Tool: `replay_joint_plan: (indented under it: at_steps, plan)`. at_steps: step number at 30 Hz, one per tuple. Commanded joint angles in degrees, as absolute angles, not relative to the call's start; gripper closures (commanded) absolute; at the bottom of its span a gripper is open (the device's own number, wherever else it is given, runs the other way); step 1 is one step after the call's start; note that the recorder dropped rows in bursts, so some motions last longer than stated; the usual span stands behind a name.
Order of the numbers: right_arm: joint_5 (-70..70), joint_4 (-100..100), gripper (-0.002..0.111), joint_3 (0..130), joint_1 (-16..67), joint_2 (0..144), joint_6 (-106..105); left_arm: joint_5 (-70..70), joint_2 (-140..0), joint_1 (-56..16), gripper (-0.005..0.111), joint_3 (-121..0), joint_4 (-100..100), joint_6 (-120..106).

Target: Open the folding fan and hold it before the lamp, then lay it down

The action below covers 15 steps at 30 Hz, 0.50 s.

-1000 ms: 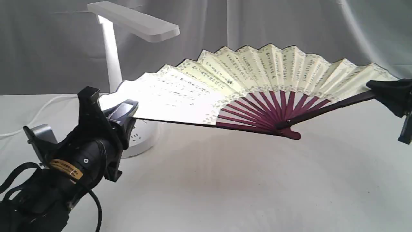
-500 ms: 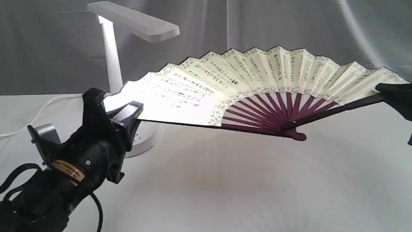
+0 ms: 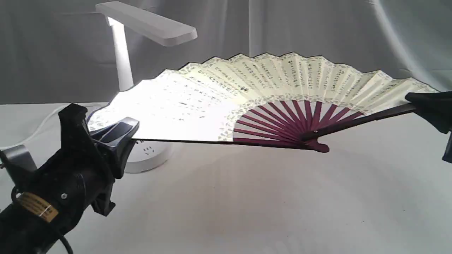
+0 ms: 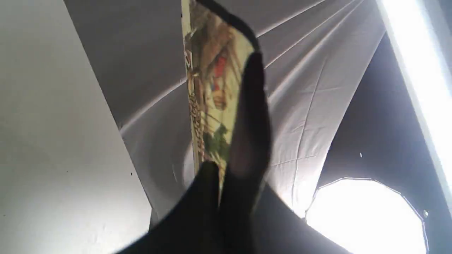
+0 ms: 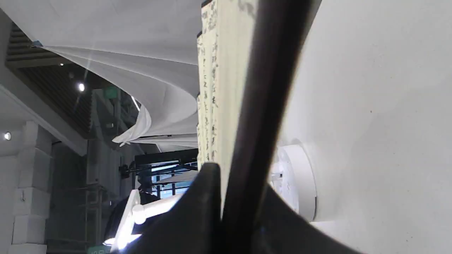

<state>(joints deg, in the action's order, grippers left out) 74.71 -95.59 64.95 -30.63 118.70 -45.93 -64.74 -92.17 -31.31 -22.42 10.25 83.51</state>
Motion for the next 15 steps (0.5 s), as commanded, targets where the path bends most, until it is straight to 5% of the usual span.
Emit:
replay_joint_plan:
  at_steps: [1,15]
  plan:
    - [69.96,-98.90,0.108,63.74,-32.44,117.08,-49.07,-69.96,-89.64,-30.26,0.107,-21.17,20.62,84.95]
    - [69.96,-99.95,0.108,59.81,-30.66,112.37,-49.00,-69.96,-82.38,-30.26,0.107,-14.80,26.10,84.95]
